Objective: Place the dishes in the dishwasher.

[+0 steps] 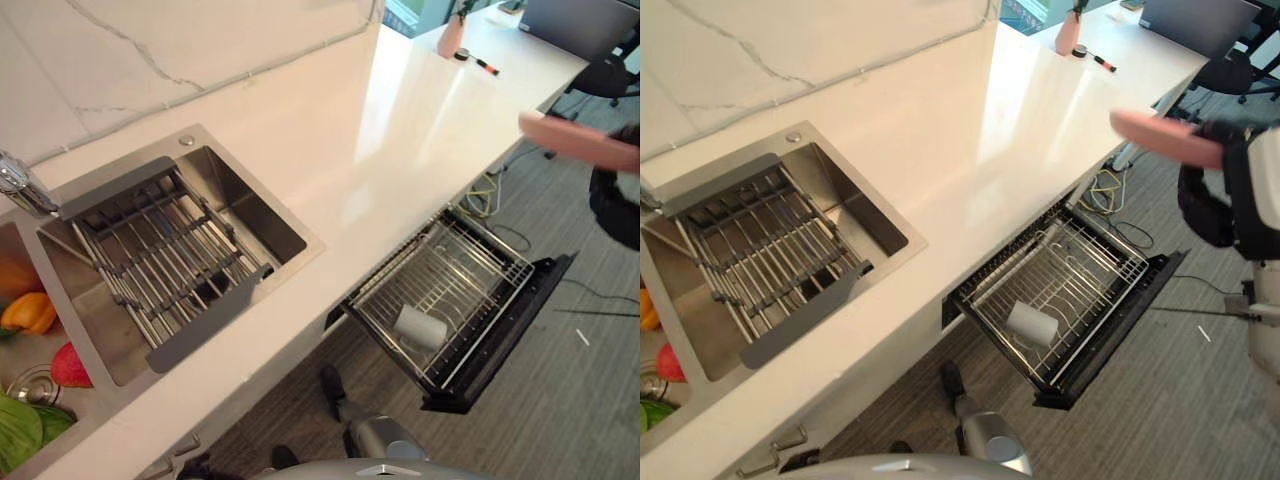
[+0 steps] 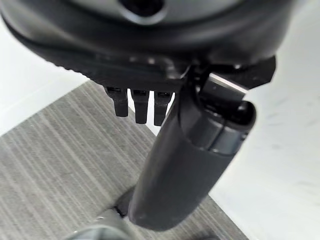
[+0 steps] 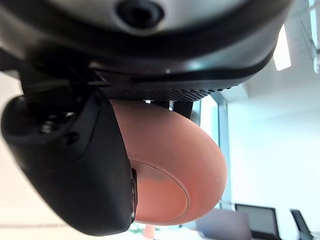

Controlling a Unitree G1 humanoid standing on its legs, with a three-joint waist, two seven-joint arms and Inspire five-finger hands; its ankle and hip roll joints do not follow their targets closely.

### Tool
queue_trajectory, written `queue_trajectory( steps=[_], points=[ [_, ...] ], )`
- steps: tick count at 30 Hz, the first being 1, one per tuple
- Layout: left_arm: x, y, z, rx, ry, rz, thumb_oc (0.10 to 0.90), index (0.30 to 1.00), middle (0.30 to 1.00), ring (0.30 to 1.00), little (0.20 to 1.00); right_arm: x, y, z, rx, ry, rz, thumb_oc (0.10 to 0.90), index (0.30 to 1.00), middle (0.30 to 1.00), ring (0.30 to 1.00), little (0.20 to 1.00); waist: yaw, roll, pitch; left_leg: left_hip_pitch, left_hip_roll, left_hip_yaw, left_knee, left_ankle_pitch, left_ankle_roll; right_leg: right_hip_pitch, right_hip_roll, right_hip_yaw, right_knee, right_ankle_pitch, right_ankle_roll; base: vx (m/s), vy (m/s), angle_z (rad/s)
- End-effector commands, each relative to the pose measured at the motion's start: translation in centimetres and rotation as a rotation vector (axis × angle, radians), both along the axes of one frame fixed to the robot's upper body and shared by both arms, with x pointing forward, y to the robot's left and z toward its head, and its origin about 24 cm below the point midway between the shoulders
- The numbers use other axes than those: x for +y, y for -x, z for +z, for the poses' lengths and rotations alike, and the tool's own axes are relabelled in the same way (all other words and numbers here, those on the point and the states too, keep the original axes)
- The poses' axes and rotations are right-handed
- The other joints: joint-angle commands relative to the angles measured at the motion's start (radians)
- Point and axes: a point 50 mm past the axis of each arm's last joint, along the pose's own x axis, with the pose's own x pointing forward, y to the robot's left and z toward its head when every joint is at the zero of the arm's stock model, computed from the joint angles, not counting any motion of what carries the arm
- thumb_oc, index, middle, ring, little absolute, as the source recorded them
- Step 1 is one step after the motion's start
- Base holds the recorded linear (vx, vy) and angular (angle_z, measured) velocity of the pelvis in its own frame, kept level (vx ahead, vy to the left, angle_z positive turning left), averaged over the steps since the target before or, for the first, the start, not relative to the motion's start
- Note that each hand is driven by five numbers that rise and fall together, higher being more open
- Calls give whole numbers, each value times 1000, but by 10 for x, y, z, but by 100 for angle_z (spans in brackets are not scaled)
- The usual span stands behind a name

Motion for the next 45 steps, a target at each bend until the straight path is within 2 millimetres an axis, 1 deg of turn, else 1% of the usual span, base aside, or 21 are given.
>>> queue_trajectory(
  steps=[1,6,7,8,9,10,11,12,13,15,17,18,19,21,22,26,27,32,34,39,45],
  points=[
    [19,-43,16,-117,-73,-79,800,900,900,900,900,9,-9,39,-126,3,72,400,300,300,300,300,8,3,21,-21,45,-132,14,37,-28,118,-62,45,-5,-20,36,-137,-6,-30],
    [16,-56,19,-161,-73,-69,800,900,900,900,900,8,-13,18,-73,-57,49,400,300,300,300,300,35,-32,93,-61,46,-148,27,51,-27,83,-69,28,13,-12,31,-132,-24,-22],
    [9,-65,20,-182,-66,-72,800,900,900,900,900,8,-15,12,-74,-83,42,400,300,300,300,300,47,-38,103,-70,45,-156,33,52,-27,82,-73,18,13,-12,29,-108,-70,-2],
    [7,-60,20,-194,-76,-94,800,900,900,900,900,5,-13,5,-70,-98,18,400,300,300,300,300,65,-40,126,-85,44,-171,45,55,-26,81,-80,5,15,-10,26,-92,-65,-6],
    [8,-60,20,-193,-77,-95,800,900,900,900,900,4,-12,4,-70,-99,17,400,300,300,300,300,66,-44,125,-90,43,-171,47,61,-27,77,-81,5,15,-4,24,-114,-73,3],
    [3,-46,16,-172,-68,-120,800,900,900,900,900,2,-10,-4,-55,-112,-7,400,300,300,300,300,86,-43,146,-104,44,-188,57,64,-27,78,-89,-10,17,-5,23,-125,-87,8],
    [7,-35,14,-138,-77,-131,800,900,900,900,900,-4,-10,-9,-39,-110,-44,400,300,300,300,300,114,-41,176,-123,40,-213,70,66,-27,75,-99,-30,22,-5,21,-109,-75,21],
    [8,-36,14,-139,-78,-131,800,900,900,900,900,-5,-11,-9,-40,-111,-44,400,300,300,300,300,112,-43,177,-125,40,-215,72,67,-28,74,-100,-32,22,-4,21,-119,-80,43],
    [12,-37,14,-127,-92,-131,800,900,900,900,900,-6,-15,-16,-35,-135,-57,400,300,300,300,300,126,-42,201,-145,37,-232,85,69,-30,69,-111,-51,26,-2,20,-82,-52,55],
    [15,-42,16,-131,-109,-130,800,900,900,900,900,-7,-21,-17,-33,-149,-52,400,300,300,300,300,138,-39,216,-165,37,-244,100,72,-33,63,-119,-65,31,-2,17,-79,-46,49],
    [16,-49,19,-153,-121,-141,800,900,900,900,900,-11,-25,-25,-1,-161,-70,400,300,300,300,300,149,-31,231,-182,35,-257,110,74,-34,58,-127,-79,33,-2,14,-54,-21,26],
    [16,-50,19,-153,-121,-140,800,900,900,900,900,-11,-26,-25,-2,-161,-70,400,300,300,300,300,147,-31,231,-184,35,-259,112,74,-34,57,-128,-81,34,-2,14,-60,-30,21],
    [14,-55,21,-175,-122,-153,800,900,900,900,900,-15,-32,-33,41,-175,-81,400,300,300,300,300,158,-20,242,-202,31,-275,123,76,-35,52,-135,-96,35,-3,9,-53,-33,20],
    [14,-57,22,-184,-122,-156,800,900,900,900,900,-17,-35,-35,60,-166,-89,400,300,300,300,300,164,-14,249,-211,31,-280,130,78,-37,51,-140,-105,37,-3,8,-50,-30,24],
    [12,-61,23,-200,-118,-169,800,900,900,900,900,-20,-39,-41,99,-160,-105,400,300,300,300,300,175,-3,260,-222,28,-290,137,79,-38,48,-147,-115,40,-4,6,-31,-14,28],
    [10,-65,24,-206,-118,-210,800,900,900,900,900,-25,-51,-45,141,-135,-121,400,300,300,300,300,182,12,270,-243,25,-311,149,85,-43,46,-154,-131,34,1,1,-39,-37,16],
    [8,-65,23,-200,-117,-231,800,900,900,900,900,-26,-57,-51,185,-121,-123,400,300,300,300,300,187,20,266,-251,25,-316,151,88,-47,44,-156,-137,30,2,0,-32,-44,14],
    [9,-61,21,-176,-115,-237,800,900,900,900,900,-27,-64,-59,278,-91,-119,400,300,300,300,300,194,26,251,-256,27,-325,151,93,-53,47,-157,-145,27,-5,-5,1,-22,13],
    [8,-59,20,-168,-114,-235,800,900,900,900,900,-27,-64,-61,287,-97,-123,800,900,900,900,900,194,27,243,-253,28,-329,149,93,-55,51,-156,-148,25,-7,-6,17,-23,7],
    [7,-55,18,-140,-111,-252,800,900,900,900,900,-28,-56,-62,313,-139,-111,800,900,900,900,900,190,26,214,-236,34,-347,142,94,-59,76,-154,-162,23,-24,-13,45,-40,14],
    [9,-46,14,-98,-97,-250,800,900,900,900,900,-30,-43,-58,307,-219,-94,800,900,900,900,900,177,11,156,-185,42,-347,124,88,-63,126,-146,-169,6,-39,-14,59,-20,4]
  ],
)
